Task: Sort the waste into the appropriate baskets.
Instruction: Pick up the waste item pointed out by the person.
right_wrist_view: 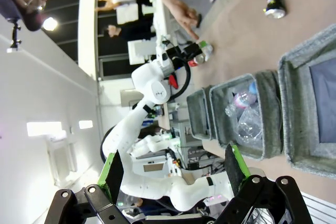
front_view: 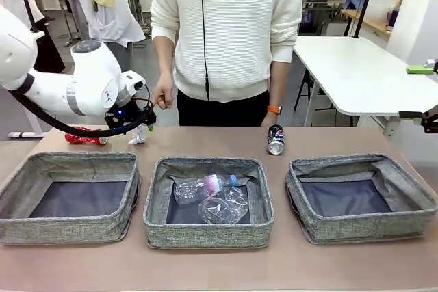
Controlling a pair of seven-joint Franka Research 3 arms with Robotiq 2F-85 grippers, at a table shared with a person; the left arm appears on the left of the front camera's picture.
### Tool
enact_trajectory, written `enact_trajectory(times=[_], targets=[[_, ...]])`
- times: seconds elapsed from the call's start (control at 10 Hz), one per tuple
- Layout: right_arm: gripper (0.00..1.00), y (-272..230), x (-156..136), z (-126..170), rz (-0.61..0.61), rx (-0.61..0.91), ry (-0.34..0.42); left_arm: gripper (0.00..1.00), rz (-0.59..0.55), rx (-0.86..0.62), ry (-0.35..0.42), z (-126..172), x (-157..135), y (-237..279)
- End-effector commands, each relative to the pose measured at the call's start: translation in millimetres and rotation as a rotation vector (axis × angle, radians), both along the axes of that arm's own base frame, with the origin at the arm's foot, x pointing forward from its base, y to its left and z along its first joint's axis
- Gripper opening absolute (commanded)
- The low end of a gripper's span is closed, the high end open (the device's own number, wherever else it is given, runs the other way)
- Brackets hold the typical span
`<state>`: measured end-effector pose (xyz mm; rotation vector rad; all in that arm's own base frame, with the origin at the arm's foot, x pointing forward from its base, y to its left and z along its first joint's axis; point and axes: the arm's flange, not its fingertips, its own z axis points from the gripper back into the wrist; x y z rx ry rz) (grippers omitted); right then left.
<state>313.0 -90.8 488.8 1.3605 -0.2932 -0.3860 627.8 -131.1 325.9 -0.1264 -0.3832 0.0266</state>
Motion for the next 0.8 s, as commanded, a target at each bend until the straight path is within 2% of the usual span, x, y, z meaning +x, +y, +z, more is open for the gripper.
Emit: enact_trajectory(times=[0.0,0.6,0.7], targets=[[1.00,-2.2,-1.4,3.1,0.006,-0.001,0.002,1.00,0.033,0.028,0.011,-6.9,8.4,-9.6],[1.00,-2.2,-1.4,3.1,0.006,-0.001,0.002,1.00,0.062,0.047,0.056,-12.2,10.2,-7.9],[1.00,-2.2,-1.4,3.1,0.006,-0.001,0.002,0.40,0.066,0.066,0.087,-13.9,11.3,-7.0]])
